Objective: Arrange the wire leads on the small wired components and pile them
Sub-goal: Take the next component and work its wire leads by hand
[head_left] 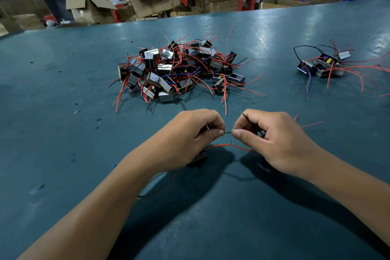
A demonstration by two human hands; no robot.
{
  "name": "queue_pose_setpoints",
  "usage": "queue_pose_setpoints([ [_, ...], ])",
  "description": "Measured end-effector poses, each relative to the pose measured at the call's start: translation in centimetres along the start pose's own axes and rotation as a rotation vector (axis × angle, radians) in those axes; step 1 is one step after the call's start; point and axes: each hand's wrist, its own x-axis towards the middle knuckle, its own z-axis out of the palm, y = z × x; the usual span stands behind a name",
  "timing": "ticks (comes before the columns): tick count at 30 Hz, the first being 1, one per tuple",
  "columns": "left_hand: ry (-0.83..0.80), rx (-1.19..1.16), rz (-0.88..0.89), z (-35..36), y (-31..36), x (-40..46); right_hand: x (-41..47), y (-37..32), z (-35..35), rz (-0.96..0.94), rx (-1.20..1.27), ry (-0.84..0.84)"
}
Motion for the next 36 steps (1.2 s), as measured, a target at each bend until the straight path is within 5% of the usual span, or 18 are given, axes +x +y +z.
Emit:
queue_pose_setpoints([
  [16, 0.037, -0.060, -0.102, -0.6, -1.1, -0.2, 0.0, 0.1, -0.1, 0.097, 0.200, 0.071],
  [23, 0.343, -0.014, 0.123, 0.2, 0.5, 0.0, -0.3, -0.5, 0.4, 0.080, 0.108, 0.028],
  [31, 0.356, 0.068, 0.309, 1.1, 1.1, 0.1, -0.4, -0.9, 0.7, -0.024, 0.083, -0.067],
  [36, 0.313, 0.120, 0.310, 0.4, 1.0, -0.1, -0.4, -0.7, 0.5, 0.010, 0.357, -0.071],
])
